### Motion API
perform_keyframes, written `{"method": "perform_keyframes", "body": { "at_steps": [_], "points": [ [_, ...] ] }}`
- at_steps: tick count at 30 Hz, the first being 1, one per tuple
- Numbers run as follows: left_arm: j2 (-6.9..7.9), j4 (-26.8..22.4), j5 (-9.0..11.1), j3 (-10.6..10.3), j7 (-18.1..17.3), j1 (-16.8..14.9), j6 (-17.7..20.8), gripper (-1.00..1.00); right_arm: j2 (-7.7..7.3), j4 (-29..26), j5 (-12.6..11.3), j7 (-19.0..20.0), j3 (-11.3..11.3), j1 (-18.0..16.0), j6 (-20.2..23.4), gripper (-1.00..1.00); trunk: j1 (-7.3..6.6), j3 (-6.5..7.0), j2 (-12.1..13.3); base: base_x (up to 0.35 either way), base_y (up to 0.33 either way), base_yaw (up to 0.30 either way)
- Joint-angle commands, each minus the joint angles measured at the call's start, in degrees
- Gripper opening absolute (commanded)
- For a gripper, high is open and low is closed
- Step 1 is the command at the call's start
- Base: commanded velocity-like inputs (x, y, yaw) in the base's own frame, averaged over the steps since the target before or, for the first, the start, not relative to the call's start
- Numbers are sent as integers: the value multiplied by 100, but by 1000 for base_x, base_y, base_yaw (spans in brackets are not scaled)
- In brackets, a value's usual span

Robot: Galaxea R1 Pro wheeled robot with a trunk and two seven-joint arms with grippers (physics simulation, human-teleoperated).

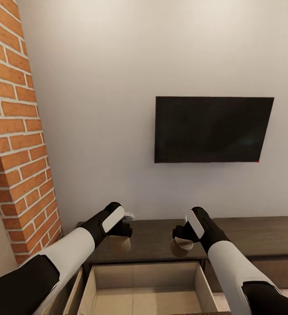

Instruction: Place each of the two pumpkins and all three candles from the living room inside a cabinet in the living room (use any cabinet), then make sure every cabinet is closed, and position the cauldron so it is next to a table in the living room.

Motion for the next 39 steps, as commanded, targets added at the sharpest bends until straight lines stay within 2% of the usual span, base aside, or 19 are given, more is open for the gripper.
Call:
{"method": "perform_keyframes", "body": {
  "at_steps": [1,39],
  "points": [
    [4,-7,55,-34,49,-7,3,-100,2,-6,-56,-56,-5,-4,13,-100,22,-25,-46,0,0,0],
    [-2,4,46,-43,41,-7,-33,-100,7,11,-65,-38,-5,-5,13,-100,857,-707,-1570,0,0,0]
  ]
}}
